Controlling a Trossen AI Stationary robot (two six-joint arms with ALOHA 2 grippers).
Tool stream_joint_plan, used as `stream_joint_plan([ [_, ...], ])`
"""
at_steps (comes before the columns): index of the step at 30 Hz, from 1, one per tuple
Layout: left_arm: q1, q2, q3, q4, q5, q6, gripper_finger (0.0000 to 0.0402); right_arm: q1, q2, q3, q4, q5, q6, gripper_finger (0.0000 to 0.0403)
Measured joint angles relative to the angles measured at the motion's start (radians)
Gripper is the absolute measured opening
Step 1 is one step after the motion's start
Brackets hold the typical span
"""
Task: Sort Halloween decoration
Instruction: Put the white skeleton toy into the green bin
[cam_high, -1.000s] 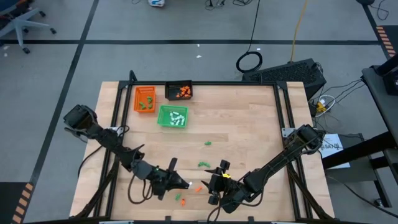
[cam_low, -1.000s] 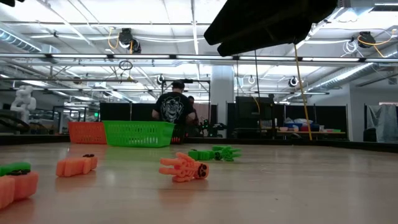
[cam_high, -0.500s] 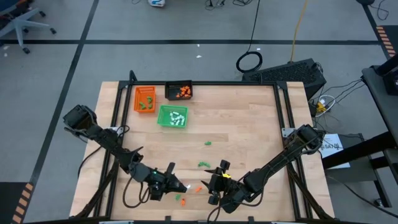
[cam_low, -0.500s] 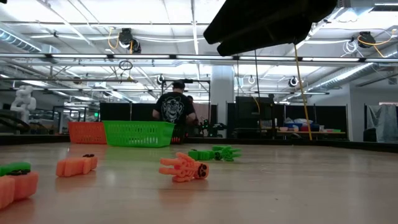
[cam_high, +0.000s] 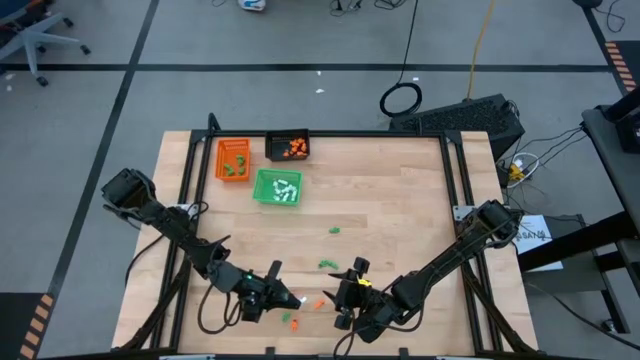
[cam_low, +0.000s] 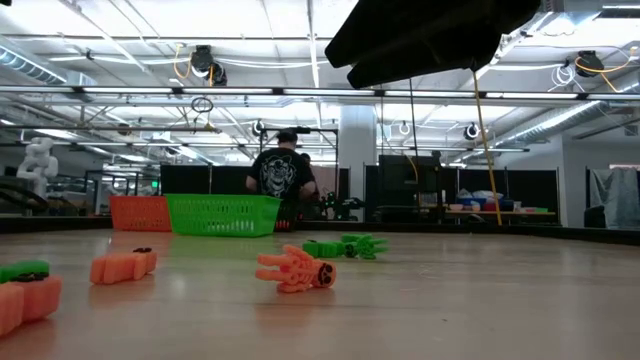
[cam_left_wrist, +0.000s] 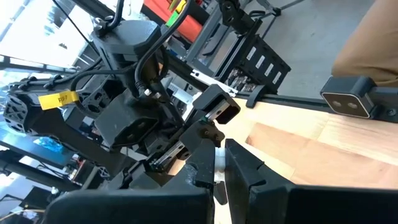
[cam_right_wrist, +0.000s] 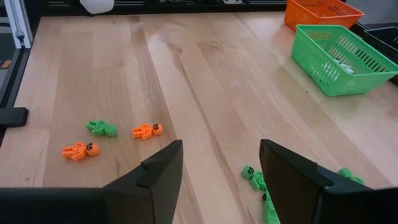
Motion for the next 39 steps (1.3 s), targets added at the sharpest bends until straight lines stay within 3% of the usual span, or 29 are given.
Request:
stream_joint_plan([
  [3,0.000,0.000,0.000,0.001,0.000,-0.015,0.0011,0.000,0.000,0.000,0.001,0.000,0.000,0.0197],
  [17,0.001,0.000,0.000,0.031,-0.087,-0.437,0.0011,0.000,0.000,0.000,0.001,-0.001,0.018,0.0197],
  [26,0.090,0.000,0.000,0.024,-0.087,-0.915,0.0011,0.001,0.000,0.000,0.001,-0.027,0.029,0.0197],
  [32,0.202,-0.008,0.000,-0.046,-0.062,-0.973,0.0011,0.012,0.000,0.000,0.001,-0.027,0.034,0.0197],
  [39,0.350,-0.100,0.000,-0.323,0.024,-1.027,0.0011,0.016,0.010,0.000,0.000,-0.021,-0.026,0.0197],
])
